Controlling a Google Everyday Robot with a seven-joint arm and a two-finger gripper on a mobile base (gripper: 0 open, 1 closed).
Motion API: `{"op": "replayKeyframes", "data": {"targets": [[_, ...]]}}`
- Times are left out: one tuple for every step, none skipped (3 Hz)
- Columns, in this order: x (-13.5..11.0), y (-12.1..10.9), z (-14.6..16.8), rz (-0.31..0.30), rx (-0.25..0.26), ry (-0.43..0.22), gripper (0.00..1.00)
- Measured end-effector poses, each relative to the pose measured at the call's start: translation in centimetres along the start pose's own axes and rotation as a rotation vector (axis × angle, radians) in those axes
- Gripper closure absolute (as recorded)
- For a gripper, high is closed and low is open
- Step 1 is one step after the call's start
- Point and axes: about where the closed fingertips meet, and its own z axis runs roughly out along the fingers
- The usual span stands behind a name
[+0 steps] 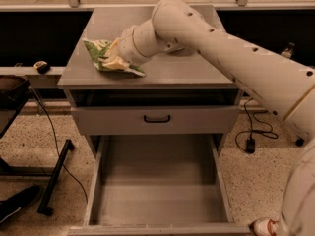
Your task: Place green jalapeno chip bag into middle drawer
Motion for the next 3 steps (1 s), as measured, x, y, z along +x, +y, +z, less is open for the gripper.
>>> {"op": "replayKeyframes", "data": {"targets": [[-1.5,0.7,-3.7,0.000,0.054,-0.048,1.00],[-3.6,2.7,-9.7,-0.025,0.120,-0.080,1.00],[-5.3,6.6,-15.4,-0.045,0.136,-0.068,1.00]]}}
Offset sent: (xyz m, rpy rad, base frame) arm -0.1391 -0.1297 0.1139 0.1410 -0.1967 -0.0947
